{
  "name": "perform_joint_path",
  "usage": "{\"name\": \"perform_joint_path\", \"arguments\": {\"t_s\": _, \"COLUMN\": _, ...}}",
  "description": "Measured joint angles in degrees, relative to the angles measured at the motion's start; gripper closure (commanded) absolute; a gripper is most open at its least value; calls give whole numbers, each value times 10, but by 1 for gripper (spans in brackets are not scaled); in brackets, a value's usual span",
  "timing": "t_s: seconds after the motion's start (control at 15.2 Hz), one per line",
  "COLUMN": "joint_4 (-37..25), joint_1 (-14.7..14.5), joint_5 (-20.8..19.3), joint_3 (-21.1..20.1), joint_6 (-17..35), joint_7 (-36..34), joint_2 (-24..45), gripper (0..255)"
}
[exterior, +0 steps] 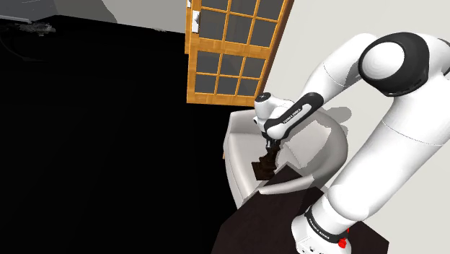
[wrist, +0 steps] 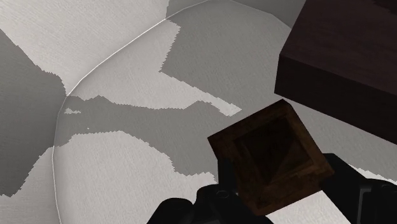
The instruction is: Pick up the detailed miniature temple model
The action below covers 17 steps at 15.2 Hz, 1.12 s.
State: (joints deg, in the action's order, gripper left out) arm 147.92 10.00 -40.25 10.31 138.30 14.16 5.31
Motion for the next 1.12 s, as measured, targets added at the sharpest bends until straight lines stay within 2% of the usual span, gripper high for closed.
{"name": "perform_joint_path", "arguments": {"t_s": 0.26, "joint_4": 2, "joint_1": -1, "joint_5": 8, "joint_3": -2, "joint_6": -14, "joint_7": 9, "joint_2": -16, "gripper": 255}}
{"name": "perform_joint_path", "arguments": {"t_s": 1.12, "joint_4": -7, "joint_1": -7, "joint_5": 52, "joint_3": -8, "joint_6": -109, "joint_7": 72, "joint_2": -112, "gripper": 255}}
